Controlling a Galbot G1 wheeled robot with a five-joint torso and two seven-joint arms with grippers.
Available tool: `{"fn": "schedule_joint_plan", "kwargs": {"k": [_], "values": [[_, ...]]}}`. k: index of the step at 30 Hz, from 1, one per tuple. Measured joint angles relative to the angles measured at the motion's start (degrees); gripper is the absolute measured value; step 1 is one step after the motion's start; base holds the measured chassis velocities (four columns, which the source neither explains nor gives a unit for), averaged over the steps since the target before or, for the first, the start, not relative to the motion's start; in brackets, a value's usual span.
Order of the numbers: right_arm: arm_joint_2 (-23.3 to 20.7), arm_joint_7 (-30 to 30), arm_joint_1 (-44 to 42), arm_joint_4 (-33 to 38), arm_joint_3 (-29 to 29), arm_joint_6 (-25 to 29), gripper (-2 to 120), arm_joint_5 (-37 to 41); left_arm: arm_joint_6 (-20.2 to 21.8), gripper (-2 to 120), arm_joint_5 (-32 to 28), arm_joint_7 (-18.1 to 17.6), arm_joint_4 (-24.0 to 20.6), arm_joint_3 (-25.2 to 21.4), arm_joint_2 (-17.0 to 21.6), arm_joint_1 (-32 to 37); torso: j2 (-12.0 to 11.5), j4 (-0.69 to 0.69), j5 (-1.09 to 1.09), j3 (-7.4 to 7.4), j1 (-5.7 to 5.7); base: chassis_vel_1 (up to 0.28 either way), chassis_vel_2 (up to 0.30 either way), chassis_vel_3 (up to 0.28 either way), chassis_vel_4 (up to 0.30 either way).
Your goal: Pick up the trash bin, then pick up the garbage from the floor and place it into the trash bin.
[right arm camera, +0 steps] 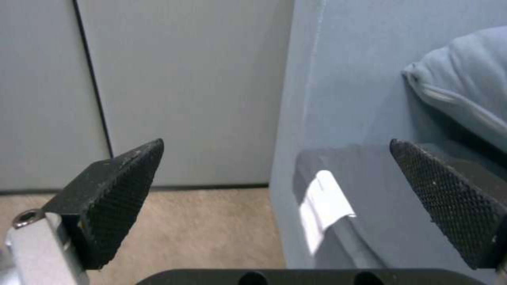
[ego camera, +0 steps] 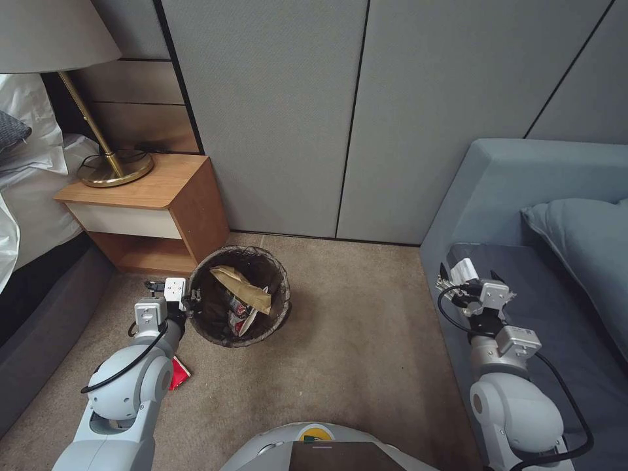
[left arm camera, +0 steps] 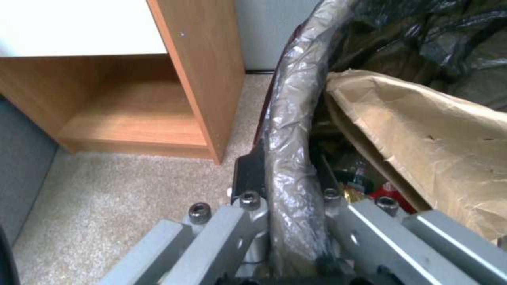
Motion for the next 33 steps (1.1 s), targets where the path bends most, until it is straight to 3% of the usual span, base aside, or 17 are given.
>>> {"fn": "schedule_joint_plan", "kwargs": {"k": [7, 33], "values": [[-1.7, -0.8, 0.0, 0.5, 0.7, -3.6, 100, -0.1, 0.0, 3, 0.1, 0.0, -0.1, 0.3, -0.1, 0.2, 0.0, 0.00, 0.00, 0.00, 0.00, 0.000, 0.000, 0.000, 0.000], [-1.9, -0.4, 2.1, -2.2, -3.2, -2.8, 100, -1.1, 0.0, 3, -0.3, -0.4, -0.6, 0.6, -0.1, 0.5, 0.0, 0.00, 0.01, 0.01, 0.00, 0.000, 0.000, 0.000, 0.000]]}}
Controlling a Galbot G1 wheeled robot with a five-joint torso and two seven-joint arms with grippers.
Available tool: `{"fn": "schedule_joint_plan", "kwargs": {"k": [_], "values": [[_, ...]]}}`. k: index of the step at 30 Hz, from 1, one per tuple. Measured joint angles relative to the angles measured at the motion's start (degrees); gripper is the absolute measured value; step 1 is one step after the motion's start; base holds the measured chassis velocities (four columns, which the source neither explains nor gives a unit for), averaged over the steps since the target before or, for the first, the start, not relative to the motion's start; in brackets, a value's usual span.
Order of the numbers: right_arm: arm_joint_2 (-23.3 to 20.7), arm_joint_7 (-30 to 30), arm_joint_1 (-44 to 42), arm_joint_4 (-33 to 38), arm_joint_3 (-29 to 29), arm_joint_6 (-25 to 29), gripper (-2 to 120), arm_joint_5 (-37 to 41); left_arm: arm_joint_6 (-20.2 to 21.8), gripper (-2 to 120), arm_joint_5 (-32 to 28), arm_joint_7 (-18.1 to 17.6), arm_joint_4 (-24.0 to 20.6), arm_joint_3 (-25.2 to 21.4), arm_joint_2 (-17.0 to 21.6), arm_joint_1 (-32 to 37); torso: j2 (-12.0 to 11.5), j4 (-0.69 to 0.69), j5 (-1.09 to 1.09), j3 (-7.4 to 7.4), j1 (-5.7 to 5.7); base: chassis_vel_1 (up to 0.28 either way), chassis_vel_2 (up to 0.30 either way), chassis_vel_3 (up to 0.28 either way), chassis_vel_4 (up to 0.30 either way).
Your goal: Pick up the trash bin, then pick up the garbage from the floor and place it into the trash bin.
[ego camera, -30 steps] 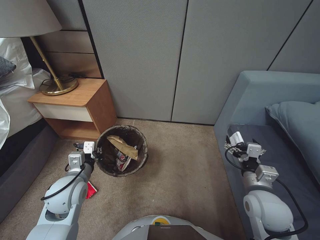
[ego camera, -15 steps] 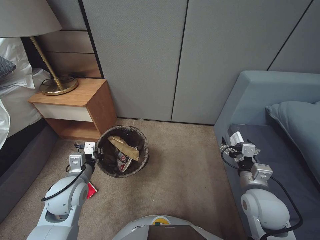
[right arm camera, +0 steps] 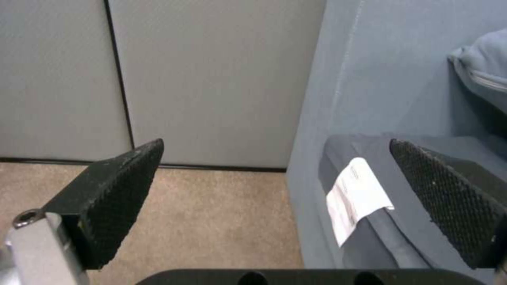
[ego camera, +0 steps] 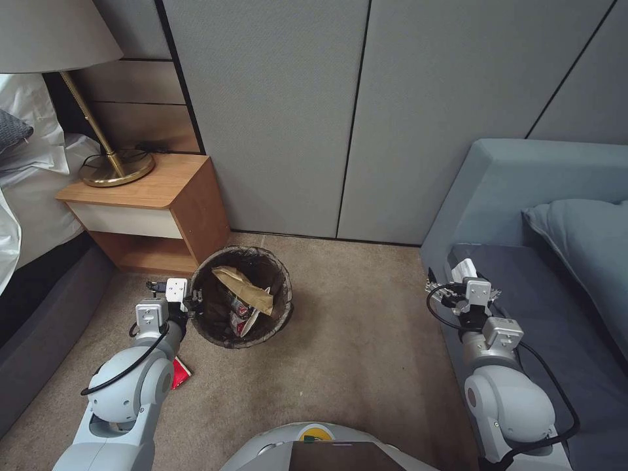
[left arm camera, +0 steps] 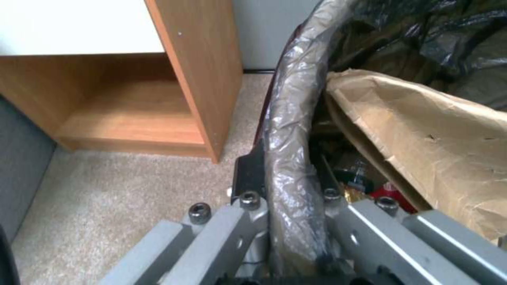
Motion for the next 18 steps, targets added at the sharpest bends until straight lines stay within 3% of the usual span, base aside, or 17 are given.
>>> {"fn": "schedule_joint_plan", "kwargs": {"k": [18], "values": [[-0.1, 0.0, 0.8, -0.7, -0.2, -0.1, 100, 0.2, 0.0, 3, -0.4, 0.0, 0.2, -0.4, 0.2, -0.4, 0.0, 0.00, 0.00, 0.00, 0.00, 0.016, 0.014, 0.013, 0.010]]}}
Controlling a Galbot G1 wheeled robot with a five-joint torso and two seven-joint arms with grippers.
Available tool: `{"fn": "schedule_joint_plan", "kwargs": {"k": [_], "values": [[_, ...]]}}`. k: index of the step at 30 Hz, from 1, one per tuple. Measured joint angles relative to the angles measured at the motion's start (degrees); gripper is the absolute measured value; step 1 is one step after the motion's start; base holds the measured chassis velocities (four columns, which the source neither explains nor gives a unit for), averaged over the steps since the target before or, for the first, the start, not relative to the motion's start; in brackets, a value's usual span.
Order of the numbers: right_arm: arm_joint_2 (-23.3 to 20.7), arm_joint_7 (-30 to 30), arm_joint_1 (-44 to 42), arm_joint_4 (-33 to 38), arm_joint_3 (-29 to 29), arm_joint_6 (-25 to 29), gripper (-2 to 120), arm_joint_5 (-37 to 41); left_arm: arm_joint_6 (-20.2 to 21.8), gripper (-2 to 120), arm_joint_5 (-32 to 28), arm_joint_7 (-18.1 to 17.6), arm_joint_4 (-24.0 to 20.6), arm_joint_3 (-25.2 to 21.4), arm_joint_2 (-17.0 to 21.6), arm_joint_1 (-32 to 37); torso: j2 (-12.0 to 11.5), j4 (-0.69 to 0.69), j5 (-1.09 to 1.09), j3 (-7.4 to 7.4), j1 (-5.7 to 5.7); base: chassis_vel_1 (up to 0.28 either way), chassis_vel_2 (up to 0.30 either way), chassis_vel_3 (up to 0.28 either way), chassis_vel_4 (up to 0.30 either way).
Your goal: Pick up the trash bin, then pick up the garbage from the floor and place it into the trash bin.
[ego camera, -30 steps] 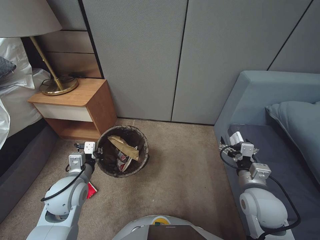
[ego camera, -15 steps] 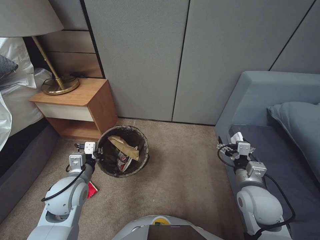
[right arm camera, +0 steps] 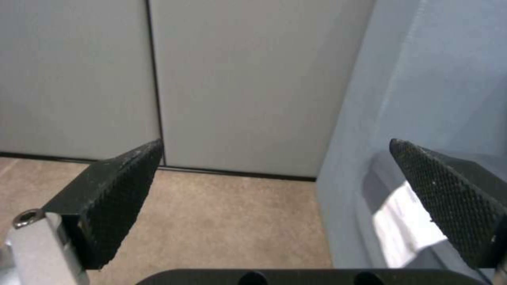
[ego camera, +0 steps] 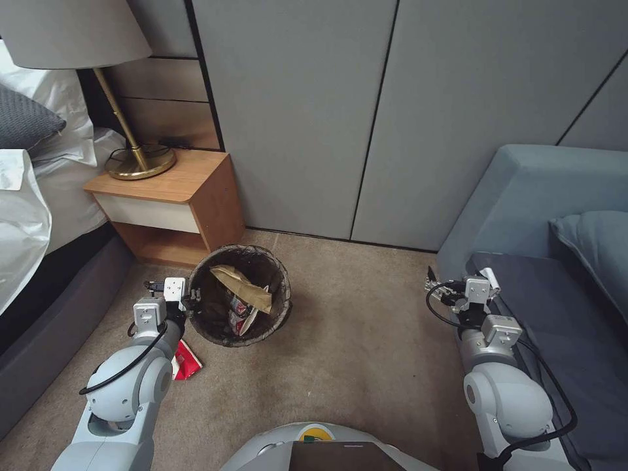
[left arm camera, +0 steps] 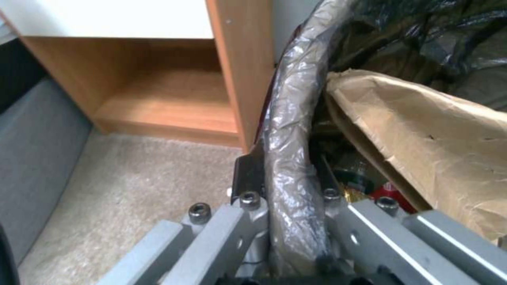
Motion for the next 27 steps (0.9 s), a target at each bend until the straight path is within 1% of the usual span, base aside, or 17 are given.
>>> {"fn": "schedule_joint_plan", "kwargs": {"k": [10, 27], "values": [[0.0, 0.0, 0.3, -0.5, -0.2, 0.0, 100, 0.0, 0.0, 3, -0.4, 0.0, 0.3, -0.1, 0.1, -0.3, 0.0, -0.01, 0.00, 0.00, 0.00, 0.045, 0.047, 0.049, 0.048], [0.1, -0.1, 0.2, -1.1, -0.7, 0.3, 100, -0.1, 0.0, 3, -0.4, 0.3, 0.4, 0.0, 0.4, -0.2, 0.0, 0.00, 0.00, 0.00, 0.00, 0.073, 0.081, 0.073, 0.072]]}}
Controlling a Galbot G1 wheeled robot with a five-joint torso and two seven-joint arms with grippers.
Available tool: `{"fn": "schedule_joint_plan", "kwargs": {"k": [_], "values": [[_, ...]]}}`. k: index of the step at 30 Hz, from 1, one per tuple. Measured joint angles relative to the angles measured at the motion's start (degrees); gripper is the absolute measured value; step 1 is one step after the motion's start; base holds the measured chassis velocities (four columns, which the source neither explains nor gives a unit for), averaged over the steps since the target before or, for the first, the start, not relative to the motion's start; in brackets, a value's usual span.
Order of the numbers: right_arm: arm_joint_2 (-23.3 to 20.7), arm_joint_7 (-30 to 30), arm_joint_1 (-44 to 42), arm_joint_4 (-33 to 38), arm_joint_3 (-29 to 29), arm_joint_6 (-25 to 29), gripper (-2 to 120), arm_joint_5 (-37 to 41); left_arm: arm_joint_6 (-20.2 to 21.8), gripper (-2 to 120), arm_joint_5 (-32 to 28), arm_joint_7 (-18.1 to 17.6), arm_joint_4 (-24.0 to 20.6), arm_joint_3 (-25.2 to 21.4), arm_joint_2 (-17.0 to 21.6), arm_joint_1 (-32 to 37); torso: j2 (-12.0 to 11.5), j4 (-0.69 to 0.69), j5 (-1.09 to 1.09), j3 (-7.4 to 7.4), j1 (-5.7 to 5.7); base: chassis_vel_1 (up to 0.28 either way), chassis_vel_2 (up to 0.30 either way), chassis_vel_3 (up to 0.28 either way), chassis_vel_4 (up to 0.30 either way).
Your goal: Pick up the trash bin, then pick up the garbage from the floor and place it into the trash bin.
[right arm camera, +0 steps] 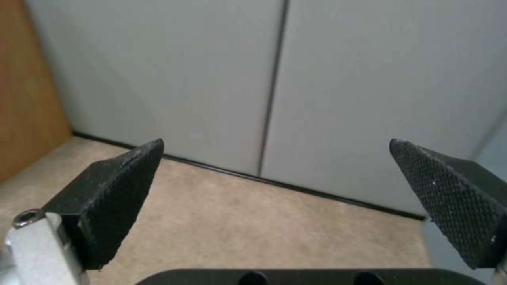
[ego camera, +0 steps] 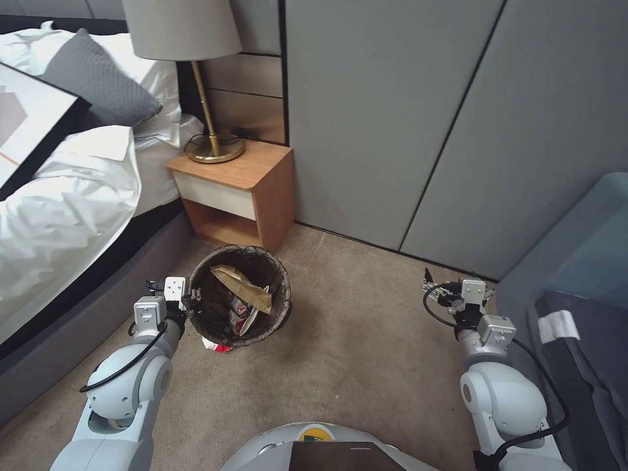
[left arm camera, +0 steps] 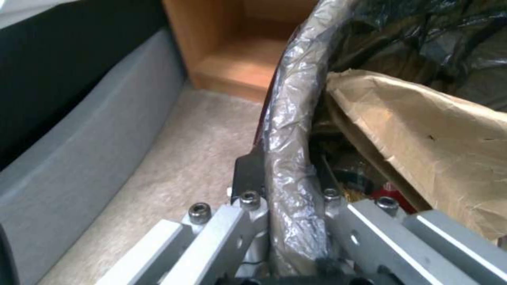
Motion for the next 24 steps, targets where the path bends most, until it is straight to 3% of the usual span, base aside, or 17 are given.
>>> {"fn": "schedule_joint_plan", "kwargs": {"k": [24], "values": [[0.0, -0.1, 0.0, -0.6, -0.7, 0.5, 100, -0.5, 0.0, 3, 0.0, 0.1, 0.0, -0.2, 0.1, 0.3, 0.0, 0.00, 0.00, 0.00, 0.00, 0.077, 0.078, 0.078, 0.084]]}}
